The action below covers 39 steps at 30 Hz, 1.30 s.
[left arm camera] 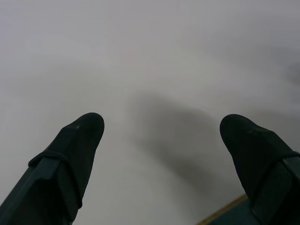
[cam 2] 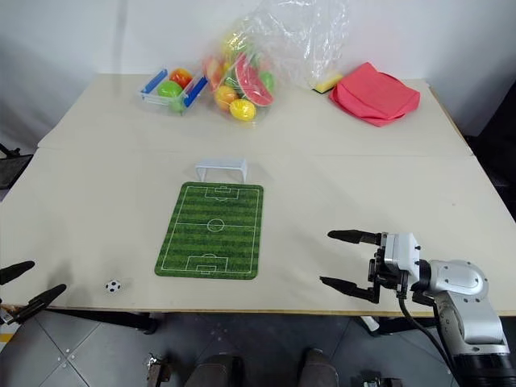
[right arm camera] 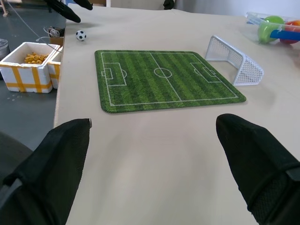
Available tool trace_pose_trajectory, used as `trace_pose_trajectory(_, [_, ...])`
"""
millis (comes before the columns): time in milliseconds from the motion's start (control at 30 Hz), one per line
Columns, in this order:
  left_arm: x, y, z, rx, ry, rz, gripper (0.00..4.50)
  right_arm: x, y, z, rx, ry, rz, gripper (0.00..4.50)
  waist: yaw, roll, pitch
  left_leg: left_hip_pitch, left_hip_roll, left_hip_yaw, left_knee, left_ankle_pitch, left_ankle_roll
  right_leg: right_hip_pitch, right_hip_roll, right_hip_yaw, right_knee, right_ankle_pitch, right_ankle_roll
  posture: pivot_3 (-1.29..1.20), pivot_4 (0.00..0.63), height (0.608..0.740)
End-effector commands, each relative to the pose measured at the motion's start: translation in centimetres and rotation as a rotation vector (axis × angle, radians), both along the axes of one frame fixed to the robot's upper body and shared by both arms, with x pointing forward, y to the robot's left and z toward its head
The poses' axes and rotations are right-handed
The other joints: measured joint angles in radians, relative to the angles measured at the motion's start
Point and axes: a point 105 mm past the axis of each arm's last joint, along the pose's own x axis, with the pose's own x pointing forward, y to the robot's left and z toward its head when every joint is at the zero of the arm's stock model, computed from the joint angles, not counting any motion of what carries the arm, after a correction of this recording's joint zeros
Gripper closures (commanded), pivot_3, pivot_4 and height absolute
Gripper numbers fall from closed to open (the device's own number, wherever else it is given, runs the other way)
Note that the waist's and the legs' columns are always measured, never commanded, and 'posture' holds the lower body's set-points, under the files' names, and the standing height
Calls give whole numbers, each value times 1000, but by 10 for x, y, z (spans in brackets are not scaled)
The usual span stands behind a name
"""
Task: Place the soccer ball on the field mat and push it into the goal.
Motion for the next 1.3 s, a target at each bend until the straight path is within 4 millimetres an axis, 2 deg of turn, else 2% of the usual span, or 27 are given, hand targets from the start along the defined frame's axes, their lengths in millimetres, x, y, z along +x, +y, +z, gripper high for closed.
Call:
trace_pose_trajectory(33, [4,6,15,21,-56,27,11,0,6,3,7,-27,31,0,-1,0,0,0,0,0,0,0,0,0,0,0,0,0,0,0,150,740])
trace_pose_trajectory(133, [12,0,23,-51,-86,-23,11,-5,20,10,58,-40,110,0,-2,0,0,0,0,0,0,0,0,0,0,0,0,0,0,0,150,740])
trace_pose_trajectory(267, [12,-14,36,-59,-118,-197,11,-20,43,29,172,-69,239,0,-2,0,0,0,0,0,1,0,0,0,0,0,1,0,0,0,150,740])
trace_pose_trajectory(333, [7,-18,28,-17,-50,-266,11,-39,61,40,230,-116,347,0,-4,0,0,0,0,0,1,0,0,0,1,0,0,0,0,0,150,740])
trace_pose_trajectory(400, [4,-20,22,2,2,-316,11,-51,70,46,279,-110,398,0,-5,0,0,0,1,0,0,0,0,0,1,0,0,0,0,0,150,740])
trace_pose_trajectory(500, [4,-22,20,15,13,-354,11,-61,69,43,302,-158,452,0,-3,-1,0,1,1,1,0,0,-1,0,2,0,0,0,0,0,150,740])
trace_pose_trajectory(533, [4,-26,17,23,18,-379,11,-61,66,37,273,-138,461,0,-1,-1,-1,0,1,1,1,-1,0,0,2,0,0,0,0,0,150,740])
trace_pose_trajectory(633, [2,-55,3,38,62,-554,11,-56,57,17,179,-110,469,0,2,-2,-1,0,1,1,2,-1,1,0,1,0,1,0,0,0,150,740])
trace_pose_trajectory(800, [11,-86,-2,7,54,-651,11,-47,49,11,142,-92,424,0,-1,-2,-1,0,2,2,4,-2,0,0,2,1,2,0,0,0,150,740])
trace_pose_trajectory(1067, [17,-102,-14,-42,120,-666,11,-40,42,11,99,-91,379,0,-3,-2,-1,2,11,6,7,-5,-3,0,11,5,2,1,-3,0,150,740])
trace_pose_trajectory(1167, [15,-99,-20,-29,152,-663,609,-37,43,15,101,-106,370,0,-2,-2,-1,2,11,7,8,-5,-3,-1,11,5,2,1,-3,0,150,740])
trace_pose_trajectory(1300, [16,-93,-23,-30,166,-636,1872,-33,43,18,100,-122,348,0,-1,-2,-1,2,11,7,9,-5,-3,-1,11,6,2,1,-3,0,150,740])
